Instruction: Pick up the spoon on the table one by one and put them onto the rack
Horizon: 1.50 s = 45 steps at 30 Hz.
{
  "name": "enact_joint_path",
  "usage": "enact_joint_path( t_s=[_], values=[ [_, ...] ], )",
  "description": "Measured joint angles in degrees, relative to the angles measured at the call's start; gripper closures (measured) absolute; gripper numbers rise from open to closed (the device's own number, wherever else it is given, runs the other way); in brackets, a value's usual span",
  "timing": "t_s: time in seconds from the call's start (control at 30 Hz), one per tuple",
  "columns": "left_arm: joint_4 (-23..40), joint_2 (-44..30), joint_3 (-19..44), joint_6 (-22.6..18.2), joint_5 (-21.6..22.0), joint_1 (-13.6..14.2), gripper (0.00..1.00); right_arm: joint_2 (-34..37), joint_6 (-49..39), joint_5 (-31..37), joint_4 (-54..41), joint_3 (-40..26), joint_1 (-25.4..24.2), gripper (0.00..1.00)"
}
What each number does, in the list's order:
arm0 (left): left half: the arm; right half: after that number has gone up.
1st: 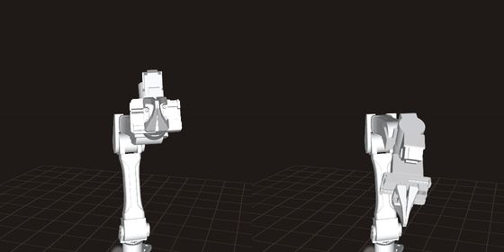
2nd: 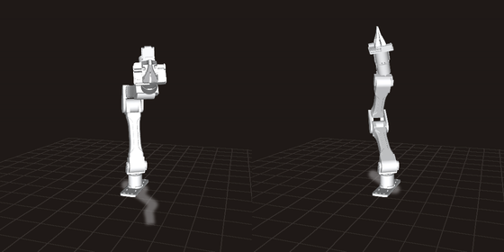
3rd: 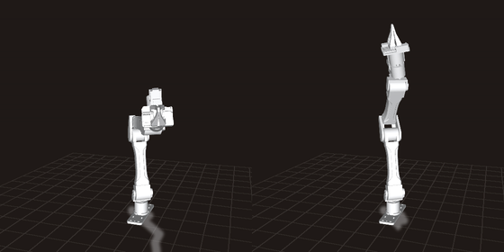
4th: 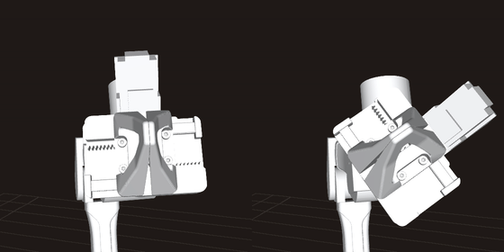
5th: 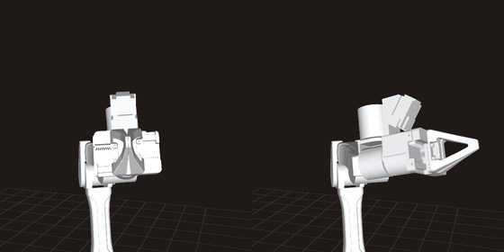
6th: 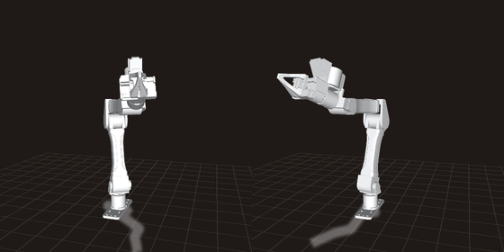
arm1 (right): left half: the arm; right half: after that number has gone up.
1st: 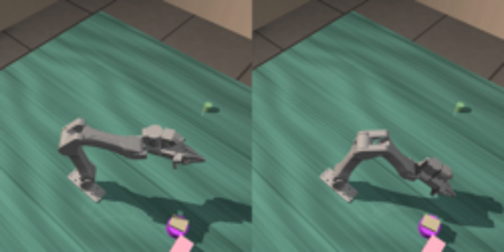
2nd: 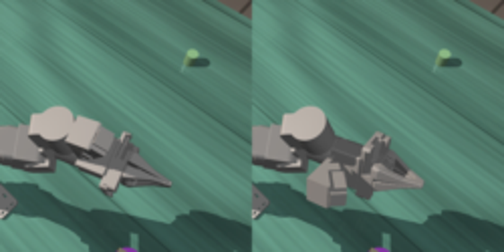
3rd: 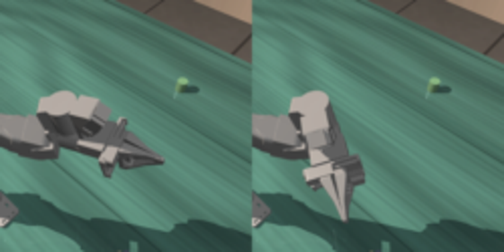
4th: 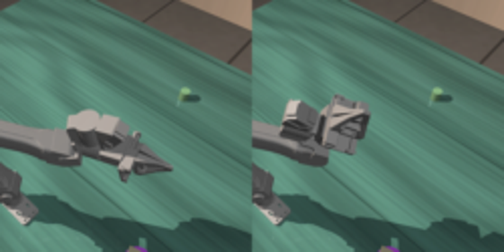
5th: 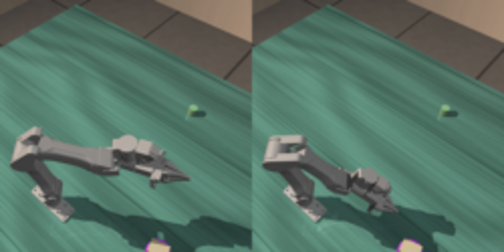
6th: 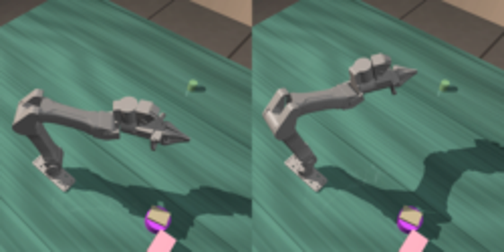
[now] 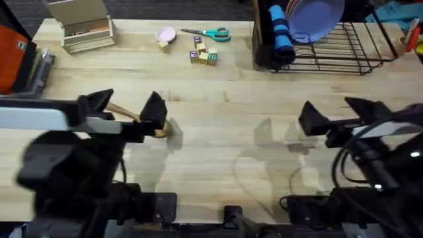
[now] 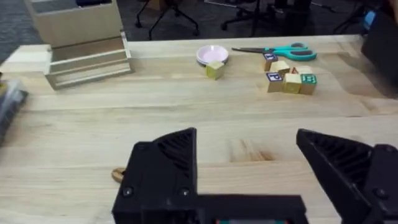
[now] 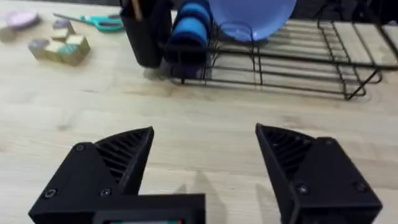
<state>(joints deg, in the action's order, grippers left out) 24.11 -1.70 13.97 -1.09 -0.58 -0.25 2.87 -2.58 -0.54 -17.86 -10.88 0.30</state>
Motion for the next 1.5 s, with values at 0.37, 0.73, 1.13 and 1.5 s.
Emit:
enact_joint_path(
  t_s=[0.37, 0.73, 1.13, 1.5],
  values=[
    [18.31, -15.15, 22.78, -0.23, -0.02, 0.00, 0.008, 20.32, -2.00, -0.42, -12.37, -27.33, 0.00, 0.005],
    [29.88, -31.65, 42.93, -1.10, -0.02, 0.00, 0.008, 39.76, -2.20, -0.58, -25.18, -50.98, 0.00, 0.005],
    [38.11, -45.51, 54.54, -5.57, -0.02, 0.00, 0.008, 44.88, -2.20, -1.77, -30.98, -55.92, 0.00, 0.005],
    [41.72, -46.35, 54.54, -32.93, 0.00, 0.00, 0.009, 44.88, -2.20, -2.10, -31.09, -55.92, 0.00, 0.005]
  ],
)
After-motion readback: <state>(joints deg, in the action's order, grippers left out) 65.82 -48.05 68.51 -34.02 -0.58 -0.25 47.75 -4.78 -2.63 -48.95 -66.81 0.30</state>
